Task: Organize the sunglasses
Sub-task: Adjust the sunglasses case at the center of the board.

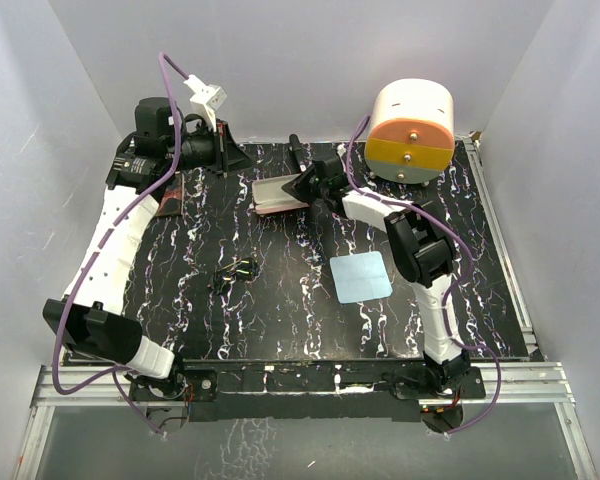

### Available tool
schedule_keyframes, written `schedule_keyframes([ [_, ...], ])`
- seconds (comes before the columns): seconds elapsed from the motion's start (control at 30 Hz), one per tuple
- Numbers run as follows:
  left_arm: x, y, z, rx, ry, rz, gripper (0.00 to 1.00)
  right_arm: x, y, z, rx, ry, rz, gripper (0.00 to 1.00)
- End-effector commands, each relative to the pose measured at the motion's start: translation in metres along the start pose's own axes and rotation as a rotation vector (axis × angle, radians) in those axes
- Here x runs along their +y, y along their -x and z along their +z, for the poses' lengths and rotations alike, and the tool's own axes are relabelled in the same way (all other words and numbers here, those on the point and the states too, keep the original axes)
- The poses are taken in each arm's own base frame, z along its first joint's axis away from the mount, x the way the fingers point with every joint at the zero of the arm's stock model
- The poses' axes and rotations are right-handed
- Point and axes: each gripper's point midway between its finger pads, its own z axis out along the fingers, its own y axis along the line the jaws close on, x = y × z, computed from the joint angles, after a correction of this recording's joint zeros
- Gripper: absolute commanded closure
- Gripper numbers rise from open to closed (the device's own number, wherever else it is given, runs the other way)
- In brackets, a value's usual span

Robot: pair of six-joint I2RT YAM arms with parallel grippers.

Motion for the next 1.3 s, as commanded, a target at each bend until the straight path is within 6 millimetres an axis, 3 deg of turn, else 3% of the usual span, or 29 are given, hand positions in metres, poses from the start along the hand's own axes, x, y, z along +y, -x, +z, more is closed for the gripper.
schedule_keyframes([
  [0.0, -0.019, 0.022, -0.02, -0.061, -0.002, 0.075, 1.0, 0.01, 0.004, -0.004, -0.016, 0.047, -0.02, 0.92],
  [0.23, -0.019, 0.02, -0.019, -0.055, -0.005, 0.074, 1.0, -0.036, -0.016, -0.007, 0.02, -0.015, 0.006, 0.92],
  [0.4, -0.019, 0.02, -0.017, -0.053, -0.017, 0.065, 1.0, -0.052, -0.025, -0.01, 0.039, -0.034, 0.015, 0.92],
  [0.73, -0.019, 0.02, -0.015, -0.052, -0.026, 0.058, 1.0, -0.07, -0.041, -0.007, 0.067, -0.056, 0.054, 0.92],
  [1.07, -0.019, 0.021, -0.013, -0.051, -0.03, 0.052, 1.0, -0.061, -0.062, 0.007, 0.046, -0.009, 0.151, 0.92],
  [1.27, -0.019, 0.018, -0.015, -0.049, -0.027, 0.058, 1.0, -0.061, -0.053, 0.002, 0.017, -0.036, 0.111, 0.92],
])
